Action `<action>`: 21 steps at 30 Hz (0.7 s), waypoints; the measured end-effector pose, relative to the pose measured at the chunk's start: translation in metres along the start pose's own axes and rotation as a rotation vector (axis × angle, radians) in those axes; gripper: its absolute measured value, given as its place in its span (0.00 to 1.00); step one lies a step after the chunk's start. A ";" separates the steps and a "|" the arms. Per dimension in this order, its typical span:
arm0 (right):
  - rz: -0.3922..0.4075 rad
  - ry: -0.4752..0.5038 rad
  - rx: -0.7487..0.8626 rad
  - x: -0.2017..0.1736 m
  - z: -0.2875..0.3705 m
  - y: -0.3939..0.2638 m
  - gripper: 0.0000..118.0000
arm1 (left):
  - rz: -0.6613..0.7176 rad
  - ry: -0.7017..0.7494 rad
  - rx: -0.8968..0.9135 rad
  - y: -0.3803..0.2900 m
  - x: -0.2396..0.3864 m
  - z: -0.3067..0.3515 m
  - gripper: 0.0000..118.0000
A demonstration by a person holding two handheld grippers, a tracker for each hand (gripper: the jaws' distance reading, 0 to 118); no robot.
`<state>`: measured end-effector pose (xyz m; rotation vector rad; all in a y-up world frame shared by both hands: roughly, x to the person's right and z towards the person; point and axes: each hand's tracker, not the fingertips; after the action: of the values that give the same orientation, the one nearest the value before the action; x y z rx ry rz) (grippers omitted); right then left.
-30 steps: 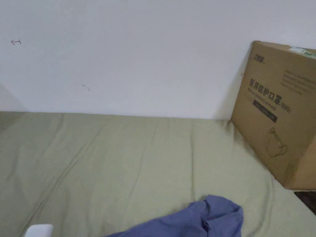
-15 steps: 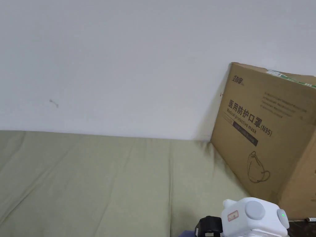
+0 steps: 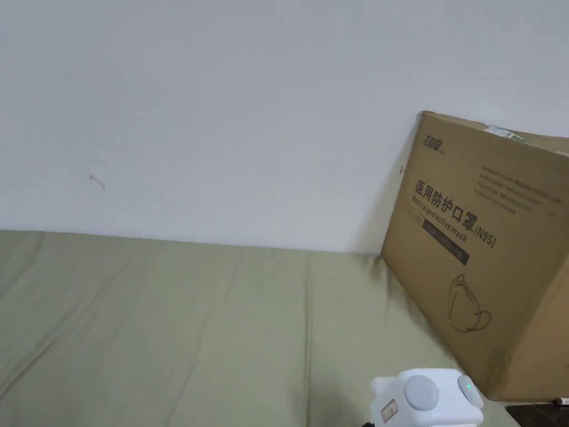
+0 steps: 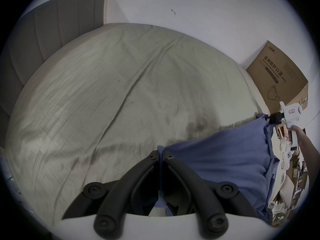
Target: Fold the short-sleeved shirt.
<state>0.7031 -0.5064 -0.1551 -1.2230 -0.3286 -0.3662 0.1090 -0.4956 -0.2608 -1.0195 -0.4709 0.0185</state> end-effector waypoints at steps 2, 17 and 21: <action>0.008 0.045 0.057 -0.004 0.020 -0.014 0.04 | 0.021 -0.017 0.012 0.000 0.001 0.011 0.01; -0.104 0.106 0.527 0.006 0.306 -0.132 0.04 | -0.086 -0.185 0.314 0.033 0.033 0.195 0.01; -0.097 0.109 0.613 0.004 0.366 -0.141 0.04 | -0.154 -0.193 0.438 0.067 0.050 0.250 0.01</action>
<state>0.6268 -0.2009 0.0791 -0.5864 -0.3720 -0.3770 0.0708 -0.2451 -0.1892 -0.5516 -0.6867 0.0795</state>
